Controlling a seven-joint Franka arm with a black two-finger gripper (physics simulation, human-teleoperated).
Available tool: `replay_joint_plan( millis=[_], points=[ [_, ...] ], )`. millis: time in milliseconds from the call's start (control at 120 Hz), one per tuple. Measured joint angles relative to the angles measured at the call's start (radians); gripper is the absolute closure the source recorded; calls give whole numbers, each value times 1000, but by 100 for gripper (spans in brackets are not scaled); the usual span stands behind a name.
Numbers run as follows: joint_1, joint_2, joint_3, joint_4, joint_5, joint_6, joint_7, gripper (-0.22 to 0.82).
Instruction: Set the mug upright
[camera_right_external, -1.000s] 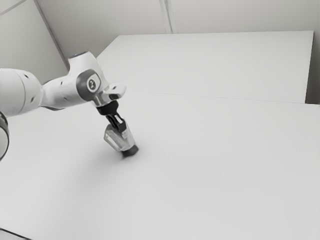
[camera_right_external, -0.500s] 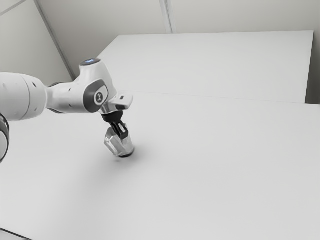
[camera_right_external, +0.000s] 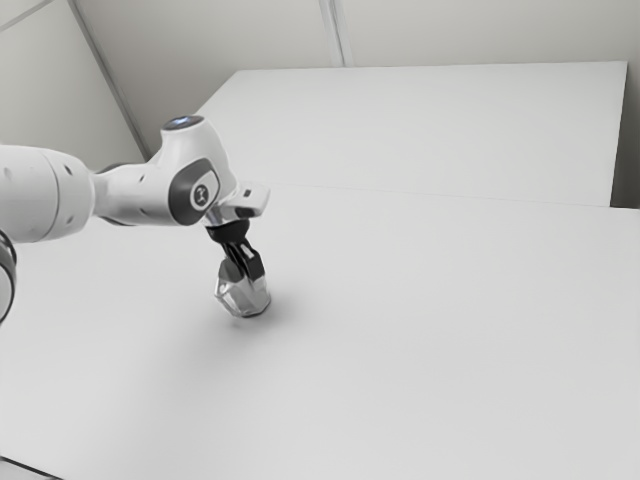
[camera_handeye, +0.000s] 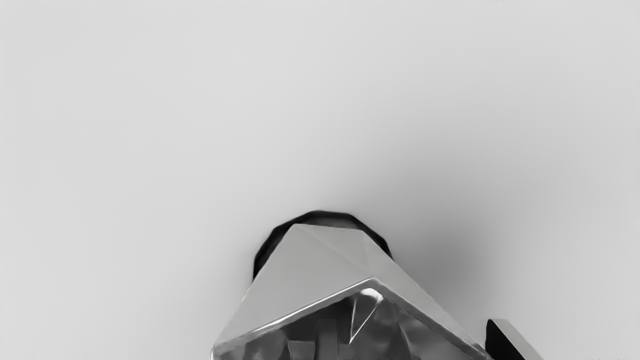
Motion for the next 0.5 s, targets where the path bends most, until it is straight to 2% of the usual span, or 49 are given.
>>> replay_joint_plan(
  millis=[283,500],
  points=[
    [-1,-106,0,-4,5,-23,-9,13],
    [-1,-182,3,50,30,-100,-73,5]
  ],
)
